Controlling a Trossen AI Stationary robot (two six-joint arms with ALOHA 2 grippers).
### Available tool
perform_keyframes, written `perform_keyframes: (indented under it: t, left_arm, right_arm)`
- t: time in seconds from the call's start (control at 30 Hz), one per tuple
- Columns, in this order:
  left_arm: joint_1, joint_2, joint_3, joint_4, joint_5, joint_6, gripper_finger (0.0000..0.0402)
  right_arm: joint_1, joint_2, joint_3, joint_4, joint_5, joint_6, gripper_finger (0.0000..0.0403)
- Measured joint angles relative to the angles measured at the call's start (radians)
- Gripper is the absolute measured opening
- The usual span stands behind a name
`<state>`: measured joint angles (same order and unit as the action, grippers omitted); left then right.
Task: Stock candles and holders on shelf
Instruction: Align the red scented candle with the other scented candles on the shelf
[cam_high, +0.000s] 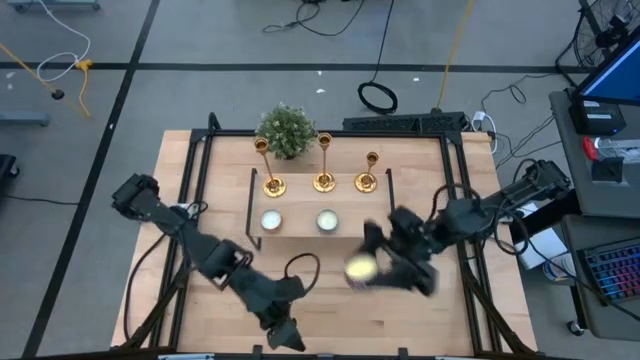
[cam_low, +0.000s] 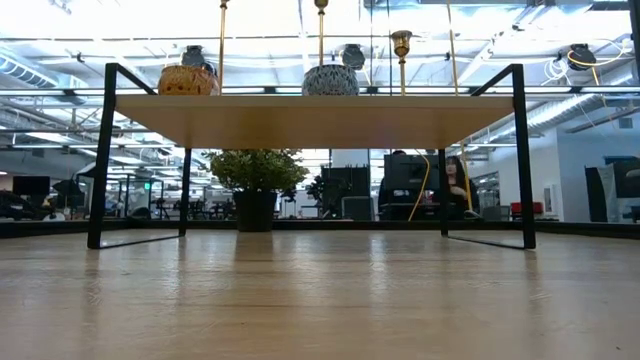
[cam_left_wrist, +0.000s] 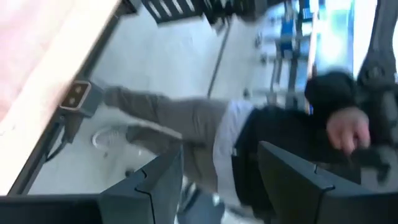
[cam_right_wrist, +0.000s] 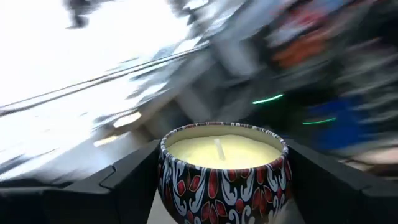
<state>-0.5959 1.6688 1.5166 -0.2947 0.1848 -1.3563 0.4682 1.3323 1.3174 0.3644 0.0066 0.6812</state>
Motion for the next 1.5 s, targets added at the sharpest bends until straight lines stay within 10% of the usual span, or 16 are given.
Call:
perform_keyframes:
  t: [0.6, 1.13, 1.5]
  left_arm:
    - [-0.37, 0.0, 0.0, 0.039, -1.14, -0.305, 0.0159]
    - [-0.392, -0.003, 0.0, 0.035, -0.83, -0.188, 0.0169]
    - [-0.434, -0.003, 0.0, 0.019, -0.81, -0.194, 0.0173]
  right_arm:
    - [0.167, 0.021, -0.001, -0.629, 1.062, 0.019, 0.0295]
    - [0.14, 0.356, -0.002, -0.16, 1.564, -0.182, 0.0295]
    - [0.134, 0.43, -0.002, 0.186, 1.565, -0.587, 0.0295]
